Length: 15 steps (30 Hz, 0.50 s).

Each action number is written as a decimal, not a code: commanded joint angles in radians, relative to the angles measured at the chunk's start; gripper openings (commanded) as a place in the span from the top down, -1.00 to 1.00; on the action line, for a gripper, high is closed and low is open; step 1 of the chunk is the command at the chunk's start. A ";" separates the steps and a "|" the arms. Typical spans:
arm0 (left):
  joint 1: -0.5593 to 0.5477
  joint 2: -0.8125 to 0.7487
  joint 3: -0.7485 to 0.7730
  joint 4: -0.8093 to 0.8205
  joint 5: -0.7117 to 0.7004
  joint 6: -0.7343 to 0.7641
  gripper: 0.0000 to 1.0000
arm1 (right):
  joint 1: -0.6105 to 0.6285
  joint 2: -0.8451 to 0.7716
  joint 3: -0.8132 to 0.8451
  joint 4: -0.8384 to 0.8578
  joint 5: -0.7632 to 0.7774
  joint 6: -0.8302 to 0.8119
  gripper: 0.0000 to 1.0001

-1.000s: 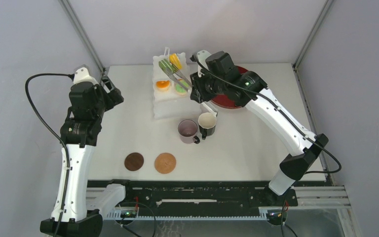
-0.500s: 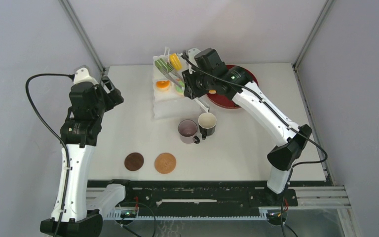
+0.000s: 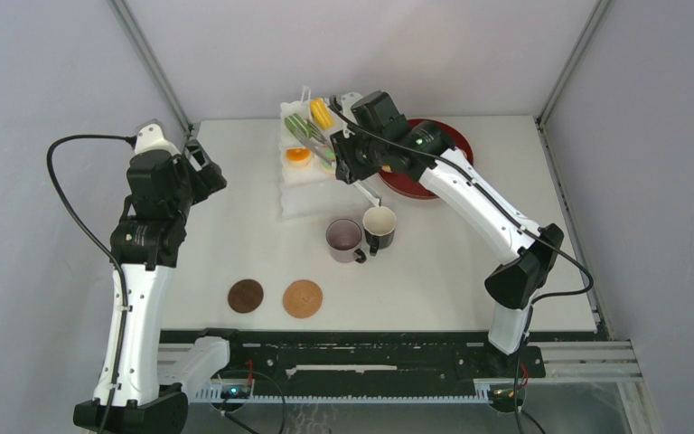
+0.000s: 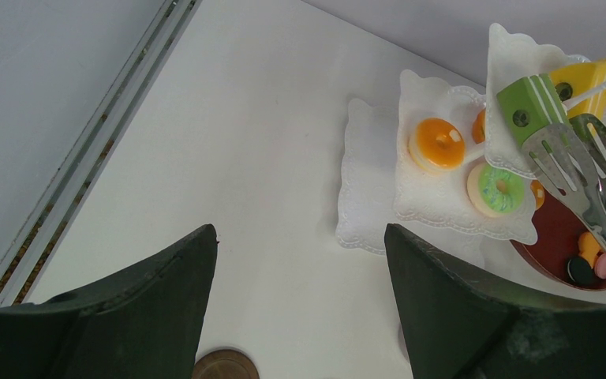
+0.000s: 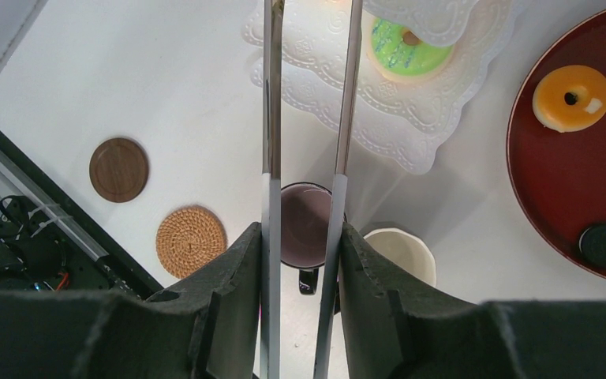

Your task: Serve the afternoon tea

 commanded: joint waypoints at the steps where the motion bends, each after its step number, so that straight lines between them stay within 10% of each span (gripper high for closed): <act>1: -0.003 -0.007 -0.013 0.018 -0.017 0.012 -0.65 | -0.003 -0.041 0.032 0.043 0.012 0.011 0.04; 15: -0.004 -0.009 -0.009 0.016 -0.010 0.007 -0.65 | -0.004 -0.149 -0.054 0.070 0.010 0.028 -0.01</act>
